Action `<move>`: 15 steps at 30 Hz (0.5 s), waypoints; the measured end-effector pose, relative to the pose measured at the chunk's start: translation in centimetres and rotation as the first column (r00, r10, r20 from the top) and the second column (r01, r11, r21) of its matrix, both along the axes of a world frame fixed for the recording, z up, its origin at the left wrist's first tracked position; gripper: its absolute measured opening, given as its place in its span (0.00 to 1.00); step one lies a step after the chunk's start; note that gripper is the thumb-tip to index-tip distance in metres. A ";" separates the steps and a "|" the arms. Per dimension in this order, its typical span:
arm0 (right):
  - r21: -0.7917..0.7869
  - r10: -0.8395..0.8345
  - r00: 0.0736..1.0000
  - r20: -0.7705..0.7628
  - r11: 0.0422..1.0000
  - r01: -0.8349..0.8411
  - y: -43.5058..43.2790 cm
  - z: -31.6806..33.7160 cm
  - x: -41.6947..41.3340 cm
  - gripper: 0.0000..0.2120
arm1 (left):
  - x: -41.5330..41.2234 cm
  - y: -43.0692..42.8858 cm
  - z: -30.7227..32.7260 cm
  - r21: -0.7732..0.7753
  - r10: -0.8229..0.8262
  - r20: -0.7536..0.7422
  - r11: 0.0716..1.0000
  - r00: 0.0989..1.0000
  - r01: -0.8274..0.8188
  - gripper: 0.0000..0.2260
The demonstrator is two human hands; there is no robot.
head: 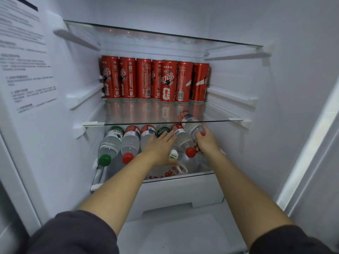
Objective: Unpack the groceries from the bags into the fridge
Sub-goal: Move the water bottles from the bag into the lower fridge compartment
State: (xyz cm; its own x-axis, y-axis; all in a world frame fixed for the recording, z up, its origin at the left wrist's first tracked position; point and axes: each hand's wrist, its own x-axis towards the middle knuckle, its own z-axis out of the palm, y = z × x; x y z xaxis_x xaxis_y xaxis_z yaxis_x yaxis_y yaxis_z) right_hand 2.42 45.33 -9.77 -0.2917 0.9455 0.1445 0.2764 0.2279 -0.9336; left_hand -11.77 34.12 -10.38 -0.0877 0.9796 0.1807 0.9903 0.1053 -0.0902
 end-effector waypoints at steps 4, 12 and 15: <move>-0.006 0.001 0.999 0.038 1.000 -0.001 0.3 -0.1 0.3 0.24 | -0.1 -0.6 -0.1 0.092 -0.014 0.020 0.996 1.000 0.012 0.42; 0.024 0.002 1.000 -0.005 1.000 -0.002 -3.9 -2.5 2.4 0.39 | -0.7 -0.5 -0.7 0.176 0.019 0.038 0.984 0.999 -0.026 0.37; -0.041 0.074 0.997 0.032 0.996 -0.073 -3.7 -2.7 2.4 0.46 | -0.9 0.0 -0.9 0.215 0.008 0.060 0.976 0.998 -0.021 0.37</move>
State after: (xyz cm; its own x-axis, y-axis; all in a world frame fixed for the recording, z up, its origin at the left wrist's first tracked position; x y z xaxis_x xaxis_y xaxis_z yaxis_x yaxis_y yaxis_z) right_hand 4.87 41.59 -12.49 -0.3646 0.9262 0.0958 0.2914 0.2112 -0.9330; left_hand -12.66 34.10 -11.25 -0.1187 0.9167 0.3816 0.9914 0.1307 -0.0055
